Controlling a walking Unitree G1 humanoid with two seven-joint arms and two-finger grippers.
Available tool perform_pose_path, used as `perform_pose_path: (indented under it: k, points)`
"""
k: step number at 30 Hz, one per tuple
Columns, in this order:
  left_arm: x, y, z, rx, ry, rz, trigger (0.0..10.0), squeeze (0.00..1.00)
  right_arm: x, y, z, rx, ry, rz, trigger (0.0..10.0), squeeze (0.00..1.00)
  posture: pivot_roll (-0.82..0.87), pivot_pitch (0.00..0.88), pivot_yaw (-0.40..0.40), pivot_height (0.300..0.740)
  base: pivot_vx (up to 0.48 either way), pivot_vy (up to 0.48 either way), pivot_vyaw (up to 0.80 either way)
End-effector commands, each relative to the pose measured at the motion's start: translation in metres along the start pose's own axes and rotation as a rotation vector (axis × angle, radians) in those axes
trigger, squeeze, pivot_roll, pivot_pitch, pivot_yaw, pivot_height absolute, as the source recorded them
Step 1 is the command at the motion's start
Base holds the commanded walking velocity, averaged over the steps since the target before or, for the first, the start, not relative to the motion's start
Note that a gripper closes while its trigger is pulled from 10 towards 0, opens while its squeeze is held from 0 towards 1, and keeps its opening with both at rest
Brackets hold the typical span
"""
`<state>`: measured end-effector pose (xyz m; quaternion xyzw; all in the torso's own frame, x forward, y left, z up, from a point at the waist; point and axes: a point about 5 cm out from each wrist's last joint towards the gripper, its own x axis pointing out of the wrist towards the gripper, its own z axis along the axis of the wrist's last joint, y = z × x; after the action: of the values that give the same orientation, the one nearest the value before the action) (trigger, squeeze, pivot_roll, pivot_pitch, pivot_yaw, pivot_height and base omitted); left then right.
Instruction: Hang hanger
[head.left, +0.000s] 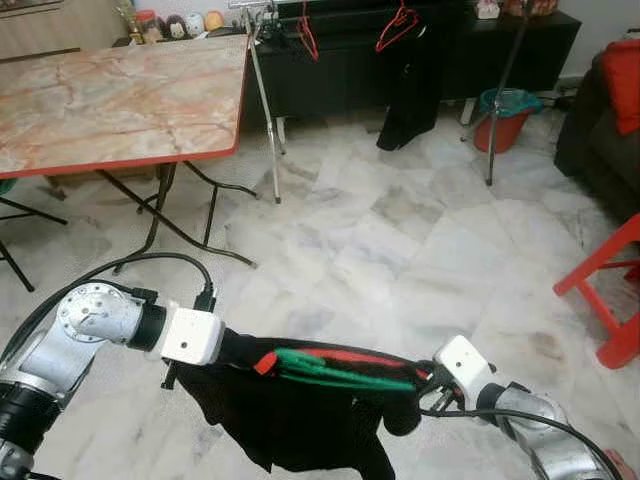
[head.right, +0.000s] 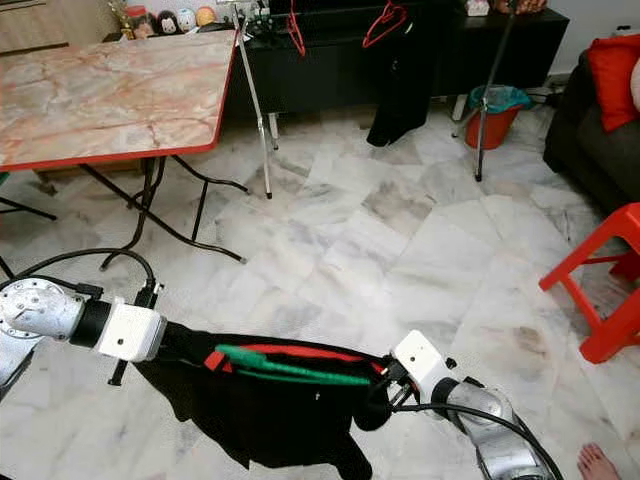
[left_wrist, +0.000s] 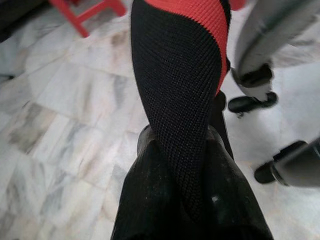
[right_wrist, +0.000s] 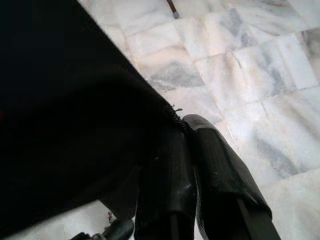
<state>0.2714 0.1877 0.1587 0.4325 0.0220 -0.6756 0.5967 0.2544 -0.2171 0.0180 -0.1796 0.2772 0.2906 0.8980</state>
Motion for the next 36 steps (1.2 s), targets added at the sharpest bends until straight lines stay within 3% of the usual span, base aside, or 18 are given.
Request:
perform_pose_path:
  k: [1, 9, 14, 18, 24, 32, 33, 34, 35, 36]
  points:
    - [-0.006, -0.002, 0.006, 0.069, 0.016, -0.068, 10.0, 0.00, -0.011, -0.010, -0.024, 0.043, 0.100, -0.050, 0.0, 0.00, -0.16, 0.069, 0.041, 0.740, 0.000, 0.000, 0.00]
    - [0.009, -0.005, 0.014, 0.191, 0.034, -0.140, 10.0, 0.00, -0.009, -0.009, -0.028, 0.049, 0.117, -0.051, 0.0, 0.00, -0.16, 0.069, 0.041, 0.740, 0.000, 0.000, 0.00]
    - [0.010, -0.001, 0.018, 0.216, 0.009, -0.108, 10.0, 0.00, -0.008, -0.007, -0.035, 0.022, 0.158, -0.053, 0.0, 0.00, -0.16, 0.068, 0.043, 0.740, 0.000, 0.000, 0.00]
    - [0.011, -0.005, 0.025, 0.262, 0.000, -0.152, 10.0, 0.00, -0.009, -0.008, -0.043, -0.025, 0.212, -0.057, 0.0, 0.00, -0.15, 0.067, 0.041, 0.740, 0.000, 0.000, 0.00]
    - [0.018, 0.002, 0.026, 0.377, 0.040, -0.119, 10.0, 0.00, -0.010, -0.011, -0.048, -0.037, 0.244, -0.081, 0.0, 0.00, -0.15, 0.064, 0.043, 0.740, 0.000, 0.000, 0.00]
    - [0.020, -0.002, 0.026, 0.352, 0.027, -0.124, 10.0, 0.00, -0.010, -0.010, -0.057, -0.051, 0.279, -0.113, 0.0, 0.00, -0.15, 0.066, 0.043, 0.740, 0.000, 0.000, 0.00]
    - [0.022, -0.003, 0.026, 0.349, 0.026, -0.124, 10.0, 0.00, -0.008, -0.010, -0.055, -0.046, 0.269, -0.119, 2.2, 0.00, -0.15, 0.066, 0.044, 0.740, 0.000, 0.000, 0.00]
    - [0.023, -0.003, 0.025, 0.347, 0.026, -0.124, 10.0, 0.00, -0.007, -0.009, -0.053, -0.043, 0.263, -0.123, 2.2, 0.00, -0.15, 0.065, 0.046, 0.740, 0.000, 0.000, 0.00]
    - [0.027, -0.005, 0.021, 0.338, 0.027, -0.118, 10.0, 0.00, -0.003, -0.007, -0.047, -0.020, 0.223, -0.113, 10.0, 0.00, -0.16, 0.064, 0.046, 0.740, 0.000, 0.000, 0.00]
    - [0.028, -0.006, 0.020, 0.335, 0.027, -0.116, 10.0, 0.00, -0.002, -0.006, -0.045, -0.011, 0.210, -0.110, 10.0, 0.00, -0.16, 0.064, 0.046, 0.740, 0.000, 0.000, 0.00]
